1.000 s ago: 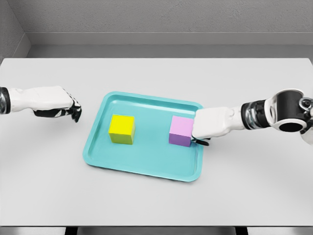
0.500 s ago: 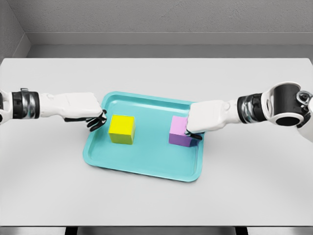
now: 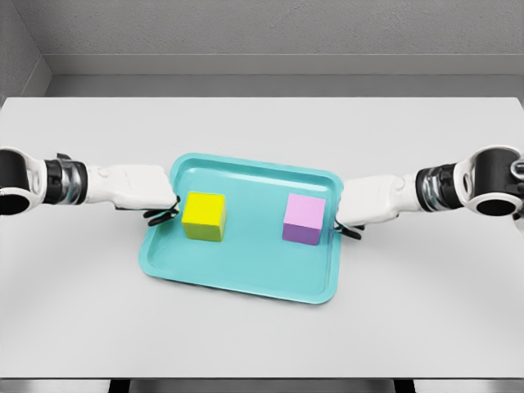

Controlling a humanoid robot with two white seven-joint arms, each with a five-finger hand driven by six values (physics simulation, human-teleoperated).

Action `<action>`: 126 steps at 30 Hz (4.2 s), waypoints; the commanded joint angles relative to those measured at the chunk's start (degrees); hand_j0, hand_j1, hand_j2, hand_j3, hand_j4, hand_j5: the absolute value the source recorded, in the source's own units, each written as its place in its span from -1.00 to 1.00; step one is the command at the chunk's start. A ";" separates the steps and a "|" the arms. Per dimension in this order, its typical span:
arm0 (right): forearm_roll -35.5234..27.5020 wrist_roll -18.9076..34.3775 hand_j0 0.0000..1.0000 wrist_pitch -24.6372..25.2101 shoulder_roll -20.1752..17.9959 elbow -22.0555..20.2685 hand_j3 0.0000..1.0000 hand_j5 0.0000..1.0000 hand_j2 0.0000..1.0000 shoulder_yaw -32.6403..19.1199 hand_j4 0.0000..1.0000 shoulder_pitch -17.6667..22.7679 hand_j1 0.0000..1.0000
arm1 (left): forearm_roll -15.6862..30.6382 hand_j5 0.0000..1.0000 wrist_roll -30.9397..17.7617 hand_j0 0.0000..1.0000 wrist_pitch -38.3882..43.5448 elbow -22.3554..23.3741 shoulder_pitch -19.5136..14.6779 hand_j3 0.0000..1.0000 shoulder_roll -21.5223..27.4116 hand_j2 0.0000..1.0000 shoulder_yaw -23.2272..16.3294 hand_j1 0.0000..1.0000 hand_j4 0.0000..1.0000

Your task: Push two cubes

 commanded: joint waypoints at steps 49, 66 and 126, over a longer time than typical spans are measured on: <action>0.58 -0.01 0.35 0.12 3.76 0.56 0.35 0.35 0.35 -0.93 0.35 -3.60 0.35 | -3.41 -0.93 0.01 -0.93 0.13 -7.12 -2.99 -0.93 -1.45 -0.93 -9.68 -0.93 -0.93; 0.41 -0.01 0.23 0.12 5.08 -1.73 0.23 0.23 0.23 0.30 0.23 -3.69 0.23 | 0.54 -0.93 0.01 -0.93 0.13 -7.21 -2.99 -0.93 -2.24 -0.93 -9.68 -0.93 -0.93; -12.42 -0.01 1.00 0.12 -11.62 4.34 1.00 1.00 1.00 -13.76 1.00 2.99 1.00 | 28.66 0.72 0.01 0.72 0.13 21.96 -5.71 0.72 5.68 0.72 8.34 0.72 0.72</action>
